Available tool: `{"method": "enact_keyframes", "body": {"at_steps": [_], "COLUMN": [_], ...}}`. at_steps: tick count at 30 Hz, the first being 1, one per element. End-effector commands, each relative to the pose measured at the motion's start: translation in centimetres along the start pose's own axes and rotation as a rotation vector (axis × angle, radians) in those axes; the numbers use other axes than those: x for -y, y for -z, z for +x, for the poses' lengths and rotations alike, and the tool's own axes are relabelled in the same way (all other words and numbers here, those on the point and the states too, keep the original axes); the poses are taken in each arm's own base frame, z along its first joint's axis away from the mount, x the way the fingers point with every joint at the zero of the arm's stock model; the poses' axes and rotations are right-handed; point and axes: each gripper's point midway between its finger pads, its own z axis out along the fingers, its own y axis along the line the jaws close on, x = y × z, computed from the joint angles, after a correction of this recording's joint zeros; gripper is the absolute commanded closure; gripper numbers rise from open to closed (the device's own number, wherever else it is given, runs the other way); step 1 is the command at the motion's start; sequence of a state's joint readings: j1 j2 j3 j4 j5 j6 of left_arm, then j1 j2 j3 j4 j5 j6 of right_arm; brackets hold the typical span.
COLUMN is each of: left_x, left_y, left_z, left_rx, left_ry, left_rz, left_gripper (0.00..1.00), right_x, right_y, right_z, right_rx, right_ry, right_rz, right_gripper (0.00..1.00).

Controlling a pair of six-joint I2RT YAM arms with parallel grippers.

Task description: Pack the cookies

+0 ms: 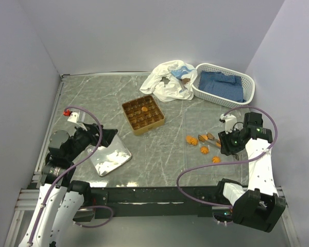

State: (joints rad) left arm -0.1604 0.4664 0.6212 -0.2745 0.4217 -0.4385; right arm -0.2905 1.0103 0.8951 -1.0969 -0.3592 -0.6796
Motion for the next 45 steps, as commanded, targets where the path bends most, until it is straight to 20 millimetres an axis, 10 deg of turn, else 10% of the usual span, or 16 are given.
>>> {"method": "enact_keyframes", "body": {"at_steps": [1, 28, 45], "left_x": [0.6, 0.6, -0.1], "left_y": [0.1, 0.1, -0.3], "left_z": [-1.0, -1.0, -0.8], "left_rx": [0.041, 0.042, 0.03], "left_ry": [-0.033, -0.032, -0.025], "left_rz": [0.032, 0.031, 0.005], "left_gripper": [0.04, 0.04, 0.03], "right_x": [0.5, 1.0, -8.9], "right_y": [0.0, 3.5, 2.9], "right_z": [-0.2, -5.1, -18.7], "right_rx": [0.019, 0.154, 0.265], "right_ry": [0.03, 0.051, 0.287], "right_rz": [0.027, 0.057, -0.165], "right_gripper": [0.51, 0.65, 0.65]}}
